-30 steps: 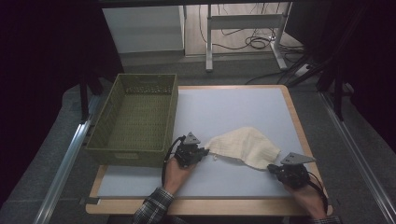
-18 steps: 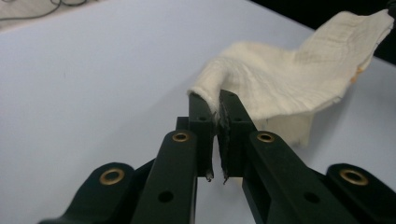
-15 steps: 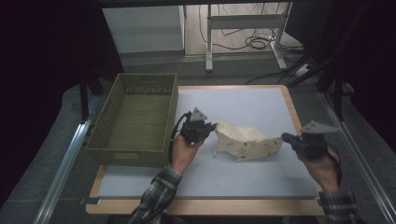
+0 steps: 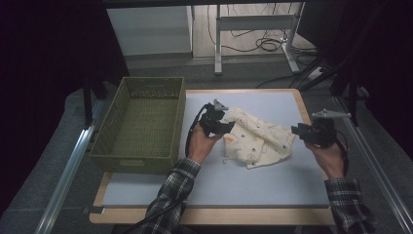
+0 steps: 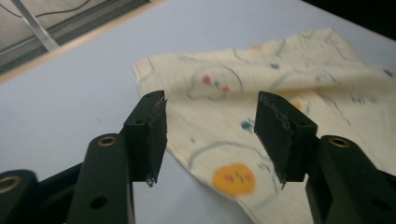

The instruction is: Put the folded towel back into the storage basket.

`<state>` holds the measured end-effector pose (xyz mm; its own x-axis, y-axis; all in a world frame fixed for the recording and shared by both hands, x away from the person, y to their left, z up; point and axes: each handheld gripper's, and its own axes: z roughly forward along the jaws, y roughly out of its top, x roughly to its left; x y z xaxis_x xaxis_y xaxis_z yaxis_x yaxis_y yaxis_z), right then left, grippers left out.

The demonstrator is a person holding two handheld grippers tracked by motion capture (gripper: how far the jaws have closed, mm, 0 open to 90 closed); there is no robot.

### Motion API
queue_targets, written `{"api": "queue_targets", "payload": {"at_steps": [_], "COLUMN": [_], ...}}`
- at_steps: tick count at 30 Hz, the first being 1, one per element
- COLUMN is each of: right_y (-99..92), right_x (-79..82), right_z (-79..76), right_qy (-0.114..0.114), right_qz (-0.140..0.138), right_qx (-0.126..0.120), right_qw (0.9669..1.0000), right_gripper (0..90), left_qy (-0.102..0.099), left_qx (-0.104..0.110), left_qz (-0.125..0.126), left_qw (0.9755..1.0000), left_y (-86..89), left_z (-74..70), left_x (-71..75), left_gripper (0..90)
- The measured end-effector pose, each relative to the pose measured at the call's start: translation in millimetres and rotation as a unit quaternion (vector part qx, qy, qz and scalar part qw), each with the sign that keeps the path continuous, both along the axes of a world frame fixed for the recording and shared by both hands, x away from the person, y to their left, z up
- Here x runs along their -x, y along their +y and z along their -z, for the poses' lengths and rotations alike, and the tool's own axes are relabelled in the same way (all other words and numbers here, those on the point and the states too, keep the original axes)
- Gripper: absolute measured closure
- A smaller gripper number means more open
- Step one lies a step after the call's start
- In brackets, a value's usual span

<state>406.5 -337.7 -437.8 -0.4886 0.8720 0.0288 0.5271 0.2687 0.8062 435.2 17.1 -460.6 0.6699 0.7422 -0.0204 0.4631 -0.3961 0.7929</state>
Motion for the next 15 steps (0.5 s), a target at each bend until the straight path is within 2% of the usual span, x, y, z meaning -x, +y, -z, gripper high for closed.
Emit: {"api": "queue_targets", "payload": {"at_steps": [2, 8, 11, 15], "right_y": [4.0, 27.2, 37.8, 54.5], "right_x": [7.5, 29.9, 37.4, 48.9], "right_z": [10.9, 44.1, 55.2, 66.5], "right_qy": [0.016, 0.043, 0.051, 0.06], "right_qz": [-0.021, -0.079, -0.099, -0.128], "right_qx": [-0.004, 0.007, 0.001, -0.008], "right_qw": [0.9996, 0.9959, 0.9938, 0.9899], "right_gripper": [61.1, 61.3, 61.7, 64.4], "left_qy": [0.013, 0.038, 0.053, 0.066], "left_qx": [0.006, 0.028, 0.049, 0.066], "left_qz": [0.014, 0.027, 0.033, 0.049], "left_qw": [0.9998, 0.9985, 0.9969, 0.9944], "left_y": [1.9, 13.4, 19.2, 22.8], "left_z": [7.4, 32.6, 43.7, 56.5], "left_x": [8.5, 27.3, 36.1, 46.3], "left_gripper": [42.8, 41.9, 41.9, 42.4]}}
